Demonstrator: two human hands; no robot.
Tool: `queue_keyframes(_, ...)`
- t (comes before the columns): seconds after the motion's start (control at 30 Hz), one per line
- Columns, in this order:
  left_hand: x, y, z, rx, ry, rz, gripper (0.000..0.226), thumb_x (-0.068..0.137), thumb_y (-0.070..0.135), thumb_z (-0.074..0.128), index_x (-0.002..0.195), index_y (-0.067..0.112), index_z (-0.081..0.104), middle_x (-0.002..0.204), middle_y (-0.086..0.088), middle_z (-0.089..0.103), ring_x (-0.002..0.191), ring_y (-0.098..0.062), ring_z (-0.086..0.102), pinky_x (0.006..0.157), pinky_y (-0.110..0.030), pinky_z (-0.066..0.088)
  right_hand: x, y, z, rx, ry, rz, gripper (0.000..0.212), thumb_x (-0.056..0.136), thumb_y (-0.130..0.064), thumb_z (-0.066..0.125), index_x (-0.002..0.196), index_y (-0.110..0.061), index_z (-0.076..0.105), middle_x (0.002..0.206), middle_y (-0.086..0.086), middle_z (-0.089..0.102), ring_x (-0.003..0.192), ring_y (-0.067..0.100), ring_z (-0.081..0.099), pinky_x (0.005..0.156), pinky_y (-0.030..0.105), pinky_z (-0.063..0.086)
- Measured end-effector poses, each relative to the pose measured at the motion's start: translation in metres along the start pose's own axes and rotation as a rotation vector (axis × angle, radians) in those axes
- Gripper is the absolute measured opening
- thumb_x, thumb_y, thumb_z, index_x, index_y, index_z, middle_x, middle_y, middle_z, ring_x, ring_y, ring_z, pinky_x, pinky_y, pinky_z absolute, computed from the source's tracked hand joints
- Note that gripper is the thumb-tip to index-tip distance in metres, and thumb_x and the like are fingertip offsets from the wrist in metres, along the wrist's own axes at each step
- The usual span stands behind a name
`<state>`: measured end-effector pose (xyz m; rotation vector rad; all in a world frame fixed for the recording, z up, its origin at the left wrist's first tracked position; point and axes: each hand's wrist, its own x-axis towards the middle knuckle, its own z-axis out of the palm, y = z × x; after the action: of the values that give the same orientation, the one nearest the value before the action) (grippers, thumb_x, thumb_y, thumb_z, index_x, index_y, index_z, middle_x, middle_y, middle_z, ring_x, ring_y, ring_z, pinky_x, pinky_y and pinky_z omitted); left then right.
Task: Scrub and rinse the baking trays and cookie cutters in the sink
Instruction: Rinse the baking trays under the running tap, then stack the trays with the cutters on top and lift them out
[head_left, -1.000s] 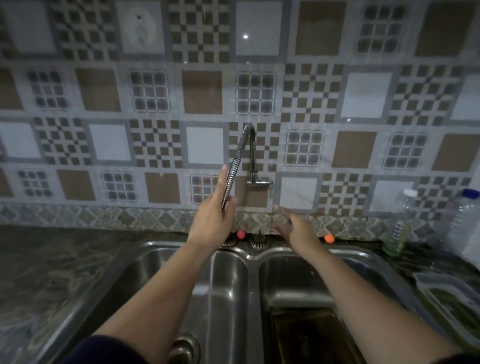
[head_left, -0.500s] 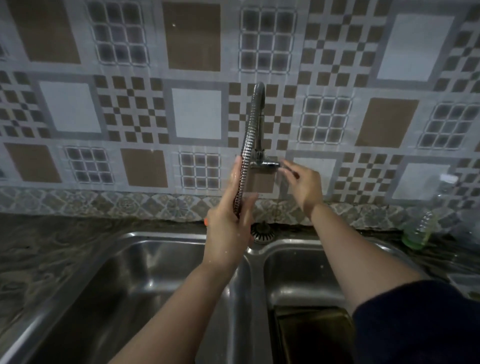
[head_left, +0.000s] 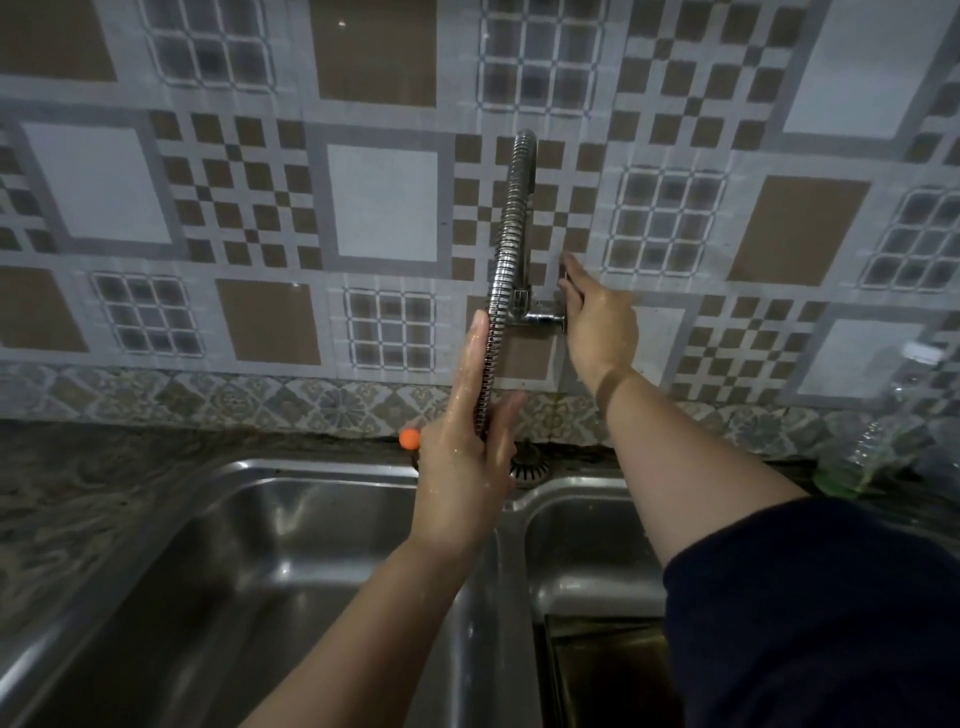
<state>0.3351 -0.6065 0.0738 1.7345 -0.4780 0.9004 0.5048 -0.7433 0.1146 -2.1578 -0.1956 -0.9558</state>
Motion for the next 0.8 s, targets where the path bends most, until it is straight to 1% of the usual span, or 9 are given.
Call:
queue_keyframes(0.1,-0.001,0.003,0.000,-0.011,0.001,-0.018,0.084,0.095,0.013,0.054,0.134,0.069,0.007,0.113,-0.013,0.065,0.057,-0.012,0.058,0.069,-0.020,0.054,0.001,-0.004,-0.003,-0.097,-0.073,0.064,0.040,0.103,-0.034,0.036,0.142,-0.041,0.038,0.113,-0.003,0.069,0.090,0.018,0.065,0.071,0.028,0.050)
queue_keyframes(0.2,-0.003,0.011,-0.002,-0.045,-0.034,-0.087,0.083,0.096,0.012,0.053,0.136,0.068,0.007,0.088,0.021,0.066,0.060,-0.031,0.055,0.064,-0.031,0.055,0.001,-0.013,-0.019,-0.218,-0.231,0.089,0.045,0.103,-0.040,0.034,0.147,-0.044,0.026,0.123,0.002,0.064,0.092,0.023,0.063,0.072,0.034,0.051)
queue_keyframes(0.27,-0.003,0.014,-0.004,-0.028,-0.049,-0.126,0.081,0.097,0.012,0.052,0.140,0.061,0.004,0.080,0.010,0.066,0.061,-0.034,0.056,0.063,-0.039,0.054,-0.003,-0.015,-0.030,-0.254,-0.346,0.106,0.050,0.102,-0.039,0.037,0.149,-0.042,0.020,0.131,0.005,0.059,0.104,0.026,0.060,0.081,0.036,0.050)
queue_keyframes(0.37,-0.009,0.019,-0.008,-0.017,-0.059,-0.213,0.078,0.098,0.015,0.050,0.142,0.057,0.001,0.068,-0.013,0.061,0.060,-0.030,0.059,0.062,-0.042,0.056,-0.029,-0.007,-0.049,-0.240,-0.436,0.174,0.049,0.099,-0.040,0.044,0.146,-0.039,0.032,0.130,0.009,0.060,0.109,0.028,0.059,0.092,0.037,0.048)
queue_keyframes(0.43,-0.020,0.019,-0.008,-0.042,-0.058,-0.254,0.077,0.098,0.015,0.049,0.145,0.055,0.003,0.069,-0.008,0.063,0.061,-0.024,0.063,0.065,-0.043,0.058,-0.060,0.003,-0.062,-0.198,-0.454,0.207,0.041,0.098,-0.038,0.047,0.139,-0.032,0.047,0.131,0.007,0.060,0.112,0.025,0.059,0.097,0.036,0.046)
queue_keyframes(0.53,-0.047,0.007,-0.003,-0.151,-0.004,-0.384,0.074,0.095,0.015,0.056,0.148,0.045,0.014,0.095,0.001,0.069,0.077,-0.022,0.069,0.073,-0.046,0.058,-0.108,0.020,-0.080,-0.192,-0.510,0.301,0.030,0.096,-0.032,0.051,0.123,-0.025,0.063,0.124,0.004,0.065,0.112,0.024,0.060,0.098,0.038,0.046)
queue_keyframes(0.63,-0.082,-0.006,0.005,0.000,0.022,-0.533,0.070,0.088,0.015,0.063,0.146,0.020,0.024,0.091,0.004,0.068,0.082,-0.022,0.069,0.069,-0.029,0.051,-0.150,0.038,-0.107,-0.257,-0.604,0.381,0.028,0.096,-0.038,0.049,0.113,-0.024,0.066,0.115,0.003,0.068,0.105,0.026,0.063,0.088,0.035,0.050)
queue_keyframes(0.7,-0.104,-0.006,0.013,0.111,-0.112,-0.679,0.054,0.087,0.013,0.063,0.135,0.010,0.037,0.085,-0.001,0.066,0.084,-0.026,0.067,0.066,-0.024,0.043,-0.177,0.045,-0.132,-0.310,-0.675,0.396,0.031,0.097,-0.039,0.047,0.115,-0.021,0.065,0.118,0.004,0.066,0.109,0.025,0.061,0.086,0.031,0.045)
queue_keyframes(0.8,-0.131,0.005,0.033,0.260,-0.503,-0.785,0.041,0.090,0.014,0.058,0.130,0.008,0.051,0.107,-0.014,0.068,0.105,-0.029,0.062,0.081,-0.027,0.044,-0.211,0.061,-0.166,-0.362,-0.720,0.459,0.035,0.097,-0.038,0.049,0.124,-0.021,0.063,0.131,0.001,0.060,0.121,0.022,0.054,0.094,0.029,0.040)
